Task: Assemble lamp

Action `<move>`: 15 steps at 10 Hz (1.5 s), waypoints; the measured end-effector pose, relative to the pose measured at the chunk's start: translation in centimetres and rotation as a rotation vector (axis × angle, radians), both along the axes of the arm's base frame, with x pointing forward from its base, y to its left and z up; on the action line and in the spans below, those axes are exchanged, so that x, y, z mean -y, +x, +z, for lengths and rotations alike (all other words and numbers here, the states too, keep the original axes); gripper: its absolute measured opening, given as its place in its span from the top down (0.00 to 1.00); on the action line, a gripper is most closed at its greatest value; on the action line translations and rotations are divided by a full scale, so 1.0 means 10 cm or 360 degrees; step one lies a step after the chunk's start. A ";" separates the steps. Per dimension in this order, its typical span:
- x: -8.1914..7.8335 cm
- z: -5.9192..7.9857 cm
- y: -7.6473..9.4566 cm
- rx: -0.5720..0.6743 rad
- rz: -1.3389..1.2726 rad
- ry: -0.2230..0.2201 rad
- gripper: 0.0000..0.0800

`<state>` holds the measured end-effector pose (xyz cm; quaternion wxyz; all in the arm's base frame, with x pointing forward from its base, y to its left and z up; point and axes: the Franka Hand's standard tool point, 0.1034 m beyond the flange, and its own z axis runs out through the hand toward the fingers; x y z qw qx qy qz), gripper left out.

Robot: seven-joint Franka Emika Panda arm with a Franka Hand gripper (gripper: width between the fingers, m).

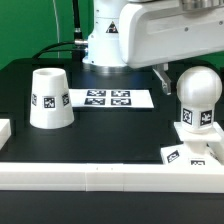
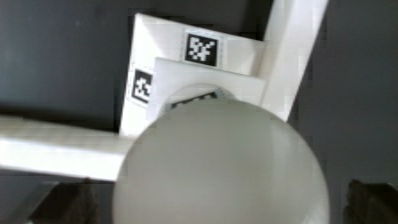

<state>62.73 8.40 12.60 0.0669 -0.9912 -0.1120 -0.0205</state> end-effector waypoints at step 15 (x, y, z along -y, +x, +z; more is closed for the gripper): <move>-0.01 -0.05 0.00 0.0173 0.1886 -0.0216 0.13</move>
Offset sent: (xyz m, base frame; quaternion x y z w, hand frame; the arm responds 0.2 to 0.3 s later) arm 0.0000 0.0000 0.0000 0.0000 0.0000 -0.1938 0.9810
